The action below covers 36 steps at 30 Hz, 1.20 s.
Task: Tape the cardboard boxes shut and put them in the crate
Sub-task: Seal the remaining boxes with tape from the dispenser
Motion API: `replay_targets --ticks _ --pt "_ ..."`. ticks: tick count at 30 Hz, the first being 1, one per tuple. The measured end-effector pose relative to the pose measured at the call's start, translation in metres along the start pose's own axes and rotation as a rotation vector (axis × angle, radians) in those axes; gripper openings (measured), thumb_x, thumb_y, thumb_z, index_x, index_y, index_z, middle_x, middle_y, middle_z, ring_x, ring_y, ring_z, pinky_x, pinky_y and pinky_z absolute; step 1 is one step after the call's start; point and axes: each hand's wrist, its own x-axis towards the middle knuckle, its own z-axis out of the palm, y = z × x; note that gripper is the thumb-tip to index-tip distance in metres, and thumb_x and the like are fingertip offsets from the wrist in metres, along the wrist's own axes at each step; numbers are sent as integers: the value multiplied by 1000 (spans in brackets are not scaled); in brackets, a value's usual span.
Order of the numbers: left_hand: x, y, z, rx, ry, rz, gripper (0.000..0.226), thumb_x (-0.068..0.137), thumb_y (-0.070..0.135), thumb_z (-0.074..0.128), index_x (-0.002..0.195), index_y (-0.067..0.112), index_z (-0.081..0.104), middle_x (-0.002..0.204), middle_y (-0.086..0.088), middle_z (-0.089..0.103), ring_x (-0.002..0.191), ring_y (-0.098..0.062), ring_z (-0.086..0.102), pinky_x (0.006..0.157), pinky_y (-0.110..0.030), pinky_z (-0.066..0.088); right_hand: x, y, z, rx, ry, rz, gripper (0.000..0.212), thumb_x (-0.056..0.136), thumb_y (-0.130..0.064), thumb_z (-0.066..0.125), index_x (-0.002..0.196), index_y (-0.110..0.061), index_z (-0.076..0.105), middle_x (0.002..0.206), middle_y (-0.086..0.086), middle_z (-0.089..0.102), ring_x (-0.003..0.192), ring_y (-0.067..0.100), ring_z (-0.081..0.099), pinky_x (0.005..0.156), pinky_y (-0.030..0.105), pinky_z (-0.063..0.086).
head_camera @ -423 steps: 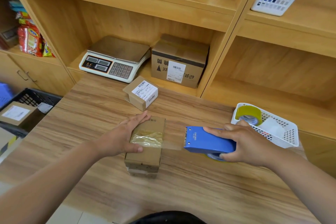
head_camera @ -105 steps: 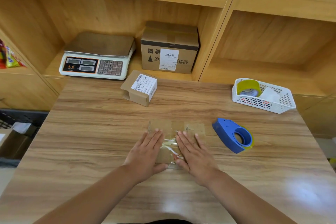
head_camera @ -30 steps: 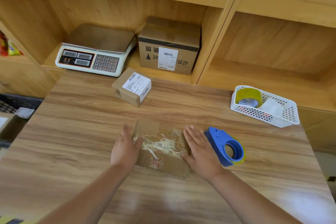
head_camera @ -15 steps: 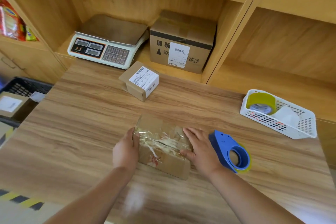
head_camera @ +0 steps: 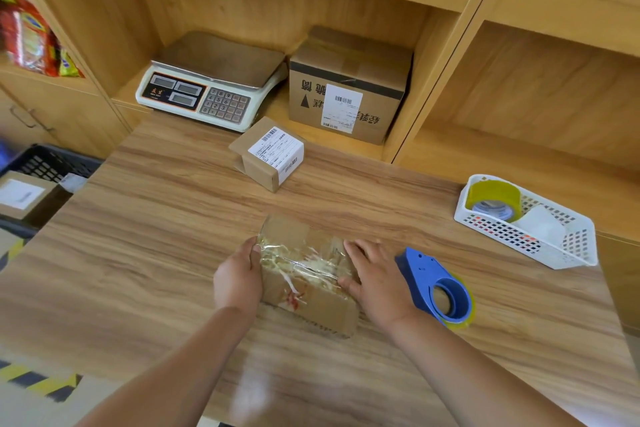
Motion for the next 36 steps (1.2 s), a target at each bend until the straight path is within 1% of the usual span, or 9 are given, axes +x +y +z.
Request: replay_targets --ticks 4,6,8,14,20,26,30,34,36 --pt "-4 1 -2 6 -4 8 38 102 27 34 134 20 52 106 -14 67 98 -33 59 74 -30 39 -5 -31 13 -223 55 -110 62 74 -24 75 133 -20 54 139 11 51 124 31 52 106 38 30" --pt "-4 1 -5 20 -11 5 37 102 26 34 133 19 52 107 -13 67 98 -31 59 73 -29 38 -3 -48 15 -179 -13 -136 52 92 -43 45 141 -27 43 148 9 39 133 30 41 110 39 31" --pt "-2 3 -9 57 -30 -9 37 100 27 36 132 19 52 108 -11 67 98 -30 59 73 -29 38 1 -60 16 -165 -148 -98 63 93 -55 19 151 -32 14 157 6 12 141 32 13 117 42 14" --pt "19 5 -10 222 -209 63 50 94 49 43 130 14 48 124 -10 57 117 -30 51 86 -36 40 9 -68 19 -294 -211 -57 69 94 -63 22 151 -35 -6 154 7 5 139 35 4 114 54 -12" --pt "25 -1 -8 187 -301 54 67 95 50 41 147 10 27 156 -11 21 146 -21 10 113 -41 24 12 -83 23 -382 -239 17 77 90 -71 16 149 -31 -14 154 9 0 138 38 5 109 63 -13" --pt "30 -6 -7 134 -363 37 63 99 42 35 151 13 17 159 -7 12 146 -17 10 112 -36 24 16 -101 25 -425 -234 89 82 87 -74 15 148 -30 -18 153 13 3 136 40 6 107 65 -12" --pt "33 -10 -6 129 -389 55 58 101 38 30 152 14 13 160 -5 11 146 -16 10 111 -35 24 14 -98 26 -435 -204 77 81 86 -72 8 151 -27 -11 153 14 7 138 38 4 111 59 -14" --pt "37 -15 -4 94 -419 79 55 102 36 26 152 15 15 159 -5 12 147 -17 9 114 -37 21 2 -94 39 -311 -154 139 87 83 -69 18 140 -8 45 143 15 46 135 37 36 114 49 9" --pt "37 -16 -5 80 -439 108 55 102 35 26 151 13 16 159 -7 14 147 -18 7 116 -37 19 -4 -90 45 -288 -128 151 84 81 -68 31 133 -4 53 140 13 50 132 33 43 108 49 20"
